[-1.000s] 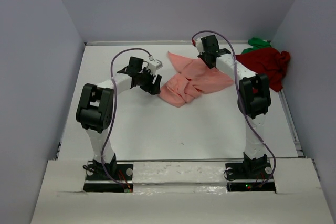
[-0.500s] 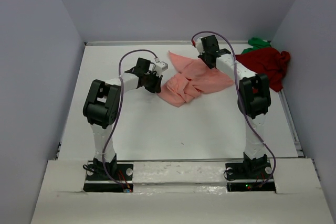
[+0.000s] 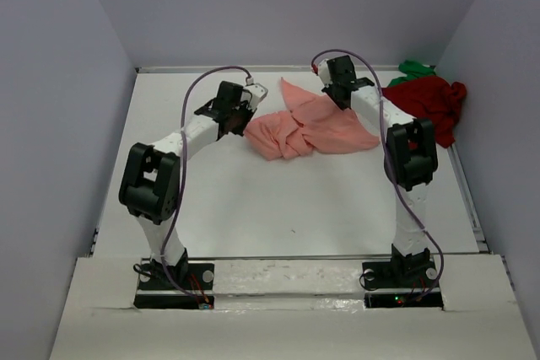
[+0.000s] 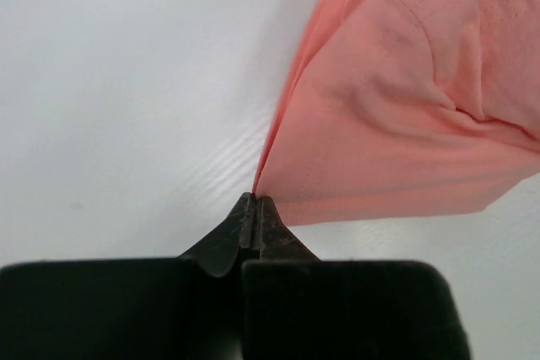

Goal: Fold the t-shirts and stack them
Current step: Move the tshirt to the center of the board

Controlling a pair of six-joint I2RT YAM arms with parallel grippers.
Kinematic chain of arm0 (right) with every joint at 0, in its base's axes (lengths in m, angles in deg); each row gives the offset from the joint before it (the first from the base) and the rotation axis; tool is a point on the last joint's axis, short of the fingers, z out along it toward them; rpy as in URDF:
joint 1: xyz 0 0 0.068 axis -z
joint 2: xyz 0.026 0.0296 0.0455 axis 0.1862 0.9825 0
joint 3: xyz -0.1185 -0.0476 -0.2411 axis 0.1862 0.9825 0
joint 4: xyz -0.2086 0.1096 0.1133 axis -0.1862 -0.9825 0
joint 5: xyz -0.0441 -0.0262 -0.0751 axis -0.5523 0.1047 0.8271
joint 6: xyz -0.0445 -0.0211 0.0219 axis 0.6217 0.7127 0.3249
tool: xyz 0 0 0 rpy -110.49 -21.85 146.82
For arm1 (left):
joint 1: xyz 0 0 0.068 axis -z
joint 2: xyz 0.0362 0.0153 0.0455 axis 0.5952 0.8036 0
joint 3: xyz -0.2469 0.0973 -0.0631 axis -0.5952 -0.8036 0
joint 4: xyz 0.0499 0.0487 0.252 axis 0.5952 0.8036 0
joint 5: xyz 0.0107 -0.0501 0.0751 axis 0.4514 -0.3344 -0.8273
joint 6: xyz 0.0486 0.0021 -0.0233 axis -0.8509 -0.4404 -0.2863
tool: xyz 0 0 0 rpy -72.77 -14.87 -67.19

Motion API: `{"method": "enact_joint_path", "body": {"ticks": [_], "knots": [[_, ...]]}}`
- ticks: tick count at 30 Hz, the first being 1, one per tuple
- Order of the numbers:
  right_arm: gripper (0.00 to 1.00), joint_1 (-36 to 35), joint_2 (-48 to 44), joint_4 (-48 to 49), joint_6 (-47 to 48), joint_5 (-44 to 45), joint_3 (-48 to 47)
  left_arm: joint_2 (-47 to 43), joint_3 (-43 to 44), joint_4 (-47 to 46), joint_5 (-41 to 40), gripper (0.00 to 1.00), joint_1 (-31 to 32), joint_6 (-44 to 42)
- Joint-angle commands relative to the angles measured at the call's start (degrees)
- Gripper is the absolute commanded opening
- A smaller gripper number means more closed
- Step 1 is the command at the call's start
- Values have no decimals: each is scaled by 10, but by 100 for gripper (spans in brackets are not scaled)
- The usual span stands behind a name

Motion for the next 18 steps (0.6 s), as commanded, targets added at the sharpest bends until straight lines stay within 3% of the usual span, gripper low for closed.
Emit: {"method": "enact_joint_path", "body": {"ticks": [1, 7, 18], "knots": [[0, 13, -69, 19, 12, 18, -9, -104, -1, -47, -243, 0, -1, -55], [0, 24, -137, 20, 16, 19, 8, -183, -62, -171, -426, 0, 7, -150], [0, 41, -226, 20, 19, 13, 43, -250, -147, -248, -507, 0, 48, -227]]}}
